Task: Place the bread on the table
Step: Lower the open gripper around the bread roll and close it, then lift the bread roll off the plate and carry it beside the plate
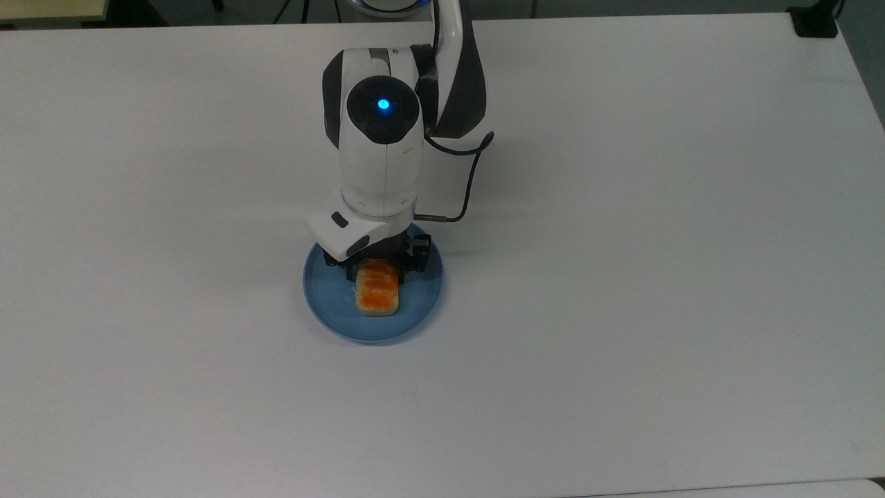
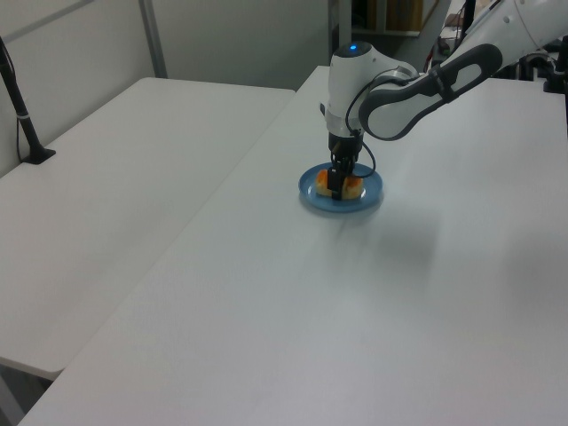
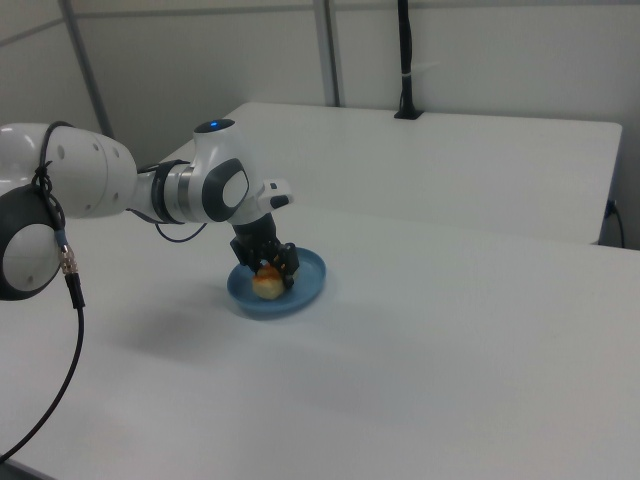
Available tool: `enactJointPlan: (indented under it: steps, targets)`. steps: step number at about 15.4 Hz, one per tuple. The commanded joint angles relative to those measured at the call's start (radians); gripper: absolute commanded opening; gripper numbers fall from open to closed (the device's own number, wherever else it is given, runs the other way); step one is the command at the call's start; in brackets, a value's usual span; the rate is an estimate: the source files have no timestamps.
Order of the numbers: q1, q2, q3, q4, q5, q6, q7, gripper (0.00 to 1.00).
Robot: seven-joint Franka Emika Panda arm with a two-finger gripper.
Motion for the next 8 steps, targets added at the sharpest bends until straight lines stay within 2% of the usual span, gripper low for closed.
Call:
enactJointPlan:
  steps: [1,6,8]
  targets:
    - [0.008,-0.016,-0.005,0.008,-0.005,0.005,0.018,0.45]
    - [-0.004,-0.077,-0.016,0.031,-0.001,-0.073,-0.009,0.45]
    - [-0.054,-0.080,-0.017,0.032,-0.007,-0.081,-0.104,0.45]
